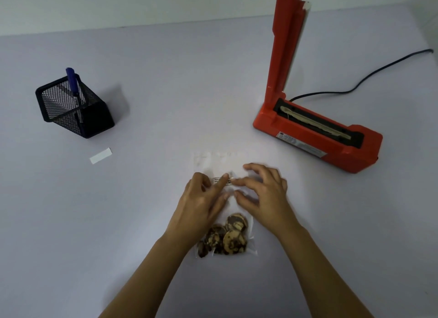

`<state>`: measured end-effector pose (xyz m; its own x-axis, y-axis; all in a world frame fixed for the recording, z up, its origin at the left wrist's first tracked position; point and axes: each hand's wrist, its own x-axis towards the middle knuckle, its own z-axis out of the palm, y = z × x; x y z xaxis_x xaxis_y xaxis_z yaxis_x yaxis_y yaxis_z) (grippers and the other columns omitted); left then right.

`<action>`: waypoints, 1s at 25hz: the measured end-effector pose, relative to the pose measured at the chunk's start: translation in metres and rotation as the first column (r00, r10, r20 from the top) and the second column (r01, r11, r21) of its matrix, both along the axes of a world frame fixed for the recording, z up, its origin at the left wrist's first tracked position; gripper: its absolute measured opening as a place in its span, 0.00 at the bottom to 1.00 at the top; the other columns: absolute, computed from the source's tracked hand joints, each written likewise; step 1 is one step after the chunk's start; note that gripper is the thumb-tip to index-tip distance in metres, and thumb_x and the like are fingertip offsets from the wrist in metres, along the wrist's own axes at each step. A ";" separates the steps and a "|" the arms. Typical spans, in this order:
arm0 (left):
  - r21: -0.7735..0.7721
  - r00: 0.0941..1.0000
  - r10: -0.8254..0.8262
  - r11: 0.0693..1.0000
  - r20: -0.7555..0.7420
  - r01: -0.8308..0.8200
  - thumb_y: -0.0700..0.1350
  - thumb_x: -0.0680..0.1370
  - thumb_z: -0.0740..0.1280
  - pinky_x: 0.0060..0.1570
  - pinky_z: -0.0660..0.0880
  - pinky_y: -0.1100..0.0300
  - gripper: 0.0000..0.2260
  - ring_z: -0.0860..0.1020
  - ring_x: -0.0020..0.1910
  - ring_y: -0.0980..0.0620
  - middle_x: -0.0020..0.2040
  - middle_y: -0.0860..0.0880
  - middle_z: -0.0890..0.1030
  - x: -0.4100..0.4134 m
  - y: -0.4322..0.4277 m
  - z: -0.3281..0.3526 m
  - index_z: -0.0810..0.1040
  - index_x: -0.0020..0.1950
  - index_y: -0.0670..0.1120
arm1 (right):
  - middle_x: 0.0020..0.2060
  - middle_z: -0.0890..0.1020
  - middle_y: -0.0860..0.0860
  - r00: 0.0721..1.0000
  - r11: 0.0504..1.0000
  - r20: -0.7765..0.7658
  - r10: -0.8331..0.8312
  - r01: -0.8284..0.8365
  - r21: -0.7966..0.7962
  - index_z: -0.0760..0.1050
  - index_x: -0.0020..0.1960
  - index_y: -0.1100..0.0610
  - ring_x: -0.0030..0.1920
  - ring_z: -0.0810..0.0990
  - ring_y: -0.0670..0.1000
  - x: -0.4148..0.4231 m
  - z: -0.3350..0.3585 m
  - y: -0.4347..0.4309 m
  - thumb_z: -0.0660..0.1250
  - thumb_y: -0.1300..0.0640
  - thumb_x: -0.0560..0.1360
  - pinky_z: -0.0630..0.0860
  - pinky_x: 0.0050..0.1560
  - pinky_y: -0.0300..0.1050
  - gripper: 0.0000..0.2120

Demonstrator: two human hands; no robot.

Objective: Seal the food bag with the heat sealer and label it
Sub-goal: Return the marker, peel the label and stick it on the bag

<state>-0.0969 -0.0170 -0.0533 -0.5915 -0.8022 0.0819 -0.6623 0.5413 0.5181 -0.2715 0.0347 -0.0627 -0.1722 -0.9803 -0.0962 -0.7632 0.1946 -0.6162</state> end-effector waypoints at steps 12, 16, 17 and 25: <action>0.052 0.995 0.061 0.997 0.084 -0.065 0.53 0.79 0.56 0.46 0.73 0.59 0.22 0.73 0.45 0.45 0.50 0.41 0.70 0.001 0.007 -0.010 0.75 0.66 0.40 | 0.62 0.71 0.43 1.000 1.000 -0.029 0.008 -0.008 -0.012 0.78 0.53 0.42 0.63 0.62 0.46 -0.001 -0.001 0.000 0.61 0.43 0.71 0.59 0.53 0.47 0.13; 0.066 0.991 0.132 0.989 0.012 -0.132 0.51 0.78 0.58 0.44 0.70 0.62 0.21 0.70 0.43 0.50 0.49 0.41 0.70 0.005 0.007 -0.011 0.76 0.63 0.38 | 0.62 0.72 0.43 0.999 1.000 -0.039 0.005 -0.005 -0.012 0.78 0.52 0.42 0.63 0.62 0.46 0.000 -0.002 -0.001 0.61 0.43 0.70 0.58 0.53 0.47 0.13; 0.078 0.989 0.146 0.986 -0.004 -0.146 0.51 0.78 0.58 0.44 0.70 0.62 0.21 0.69 0.42 0.51 0.49 0.41 0.70 0.006 0.007 -0.010 0.76 0.63 0.38 | 0.62 0.72 0.43 0.999 1.000 -0.042 0.005 -0.005 -0.011 0.78 0.53 0.42 0.63 0.62 0.46 0.000 -0.002 -0.001 0.61 0.42 0.70 0.58 0.53 0.47 0.13; 0.069 0.997 0.057 0.996 0.049 -0.060 0.55 0.78 0.57 0.45 0.77 0.54 0.23 0.73 0.48 0.44 0.55 0.39 0.70 0.011 0.005 -0.012 0.73 0.68 0.44 | 0.66 0.68 0.49 0.956 0.991 -0.262 0.128 -0.115 0.065 0.65 0.67 0.37 0.64 0.60 0.52 0.002 0.001 0.001 0.52 0.43 0.76 0.63 0.55 0.54 0.20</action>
